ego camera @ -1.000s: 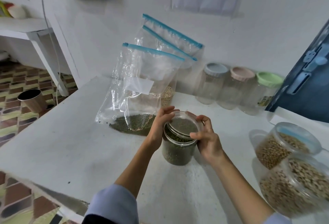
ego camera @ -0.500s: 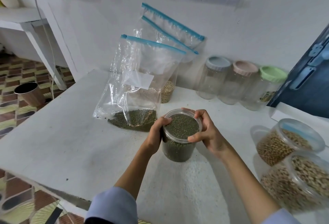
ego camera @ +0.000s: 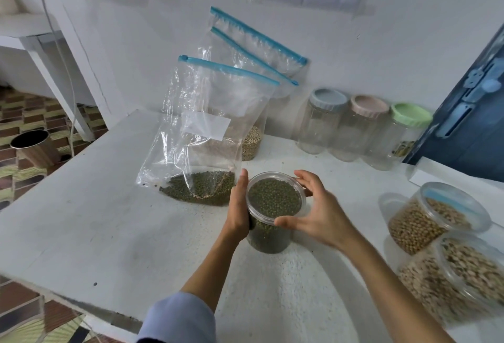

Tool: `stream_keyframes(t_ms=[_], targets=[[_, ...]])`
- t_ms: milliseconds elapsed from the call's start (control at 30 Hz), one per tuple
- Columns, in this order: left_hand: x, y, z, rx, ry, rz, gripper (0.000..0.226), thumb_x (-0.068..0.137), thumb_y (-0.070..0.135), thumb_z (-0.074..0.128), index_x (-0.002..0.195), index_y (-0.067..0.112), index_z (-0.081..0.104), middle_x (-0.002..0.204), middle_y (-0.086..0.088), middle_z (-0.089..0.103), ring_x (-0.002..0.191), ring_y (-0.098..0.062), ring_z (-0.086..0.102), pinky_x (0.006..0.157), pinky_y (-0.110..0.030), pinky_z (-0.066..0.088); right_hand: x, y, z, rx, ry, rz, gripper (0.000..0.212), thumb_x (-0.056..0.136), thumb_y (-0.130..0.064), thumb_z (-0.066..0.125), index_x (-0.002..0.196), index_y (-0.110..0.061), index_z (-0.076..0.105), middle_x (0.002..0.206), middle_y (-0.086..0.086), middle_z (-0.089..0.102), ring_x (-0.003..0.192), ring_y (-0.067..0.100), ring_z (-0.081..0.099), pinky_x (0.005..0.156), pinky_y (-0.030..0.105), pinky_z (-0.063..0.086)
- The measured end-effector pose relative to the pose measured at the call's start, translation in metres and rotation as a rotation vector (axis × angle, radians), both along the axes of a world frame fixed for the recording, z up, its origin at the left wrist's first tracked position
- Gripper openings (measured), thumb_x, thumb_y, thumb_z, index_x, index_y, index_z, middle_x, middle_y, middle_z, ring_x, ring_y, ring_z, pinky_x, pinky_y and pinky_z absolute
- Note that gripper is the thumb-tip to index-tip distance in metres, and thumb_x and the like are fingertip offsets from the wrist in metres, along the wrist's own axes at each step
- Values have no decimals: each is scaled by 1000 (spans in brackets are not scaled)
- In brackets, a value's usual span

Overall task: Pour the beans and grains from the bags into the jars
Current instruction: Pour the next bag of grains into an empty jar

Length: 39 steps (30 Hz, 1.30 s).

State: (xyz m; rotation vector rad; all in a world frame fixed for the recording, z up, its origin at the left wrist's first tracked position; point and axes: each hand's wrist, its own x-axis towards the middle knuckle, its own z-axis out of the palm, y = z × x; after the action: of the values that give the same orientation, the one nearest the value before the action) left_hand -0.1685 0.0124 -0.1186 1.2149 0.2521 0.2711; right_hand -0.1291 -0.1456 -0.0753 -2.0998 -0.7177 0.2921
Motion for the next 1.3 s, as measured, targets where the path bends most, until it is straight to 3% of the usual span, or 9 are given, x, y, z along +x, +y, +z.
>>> stream_keyframes(t_ms=[67,133,233,333,467,667,900,1033,1300], targets=[[-1,-1,0,5,6,-53,68,95,48,18,92,2,68,88,-11,74,88,-23,70,72,-25,56,10,-11,24,-104,-59,-9,113,41,-88,60,134,-25,44,115,-10,65,105,10,60,99,37,46],[-2,-2,2,11,6,-60,64,100,39,16,88,5,68,84,-8,74,84,-20,71,71,-23,56,19,-16,49,-247,-108,48,95,50,-75,65,130,-27,48,110,-12,66,108,9,59,100,37,44],[0,-1,2,-30,1,-55,60,102,34,18,89,3,68,83,-11,74,84,-21,70,72,-25,56,18,3,59,-478,-260,283,98,60,-57,78,143,-29,34,145,-11,37,135,10,30,113,31,25],[1,-3,0,-112,0,-30,52,102,30,21,90,5,65,77,-4,73,79,-13,70,66,-21,55,12,27,35,-478,-288,417,106,57,-69,74,145,-33,28,149,-14,28,135,7,23,113,34,26],[2,-6,0,-180,-1,28,46,102,22,24,85,5,63,69,-1,71,70,-9,68,60,-19,53,3,36,10,-345,-407,197,97,53,-78,44,138,-33,40,132,-15,40,120,6,36,96,33,43],[6,-8,3,-152,-6,40,72,102,17,25,45,15,69,50,2,63,50,-3,60,50,-14,47,-12,40,1,-300,-508,-31,96,52,-79,36,130,-24,40,126,-10,46,112,11,43,82,26,41],[13,-11,-6,-46,40,132,57,101,16,29,57,12,64,53,0,62,55,-8,59,58,-22,48,-15,36,6,-329,-459,-90,89,64,-69,63,135,-22,35,131,-5,44,117,16,42,90,33,41],[19,-26,-7,-7,42,135,45,94,24,40,61,14,68,68,-9,62,70,-21,57,65,-32,46,-7,24,20,-488,-392,7,84,71,-62,64,139,-27,31,133,-7,36,122,15,37,94,34,42],[36,-87,4,35,49,50,41,98,10,34,65,10,58,57,4,64,63,-4,59,56,-15,47,14,-22,54,-769,-303,27,78,70,-56,70,134,-21,41,132,-5,43,122,15,38,95,34,40]])
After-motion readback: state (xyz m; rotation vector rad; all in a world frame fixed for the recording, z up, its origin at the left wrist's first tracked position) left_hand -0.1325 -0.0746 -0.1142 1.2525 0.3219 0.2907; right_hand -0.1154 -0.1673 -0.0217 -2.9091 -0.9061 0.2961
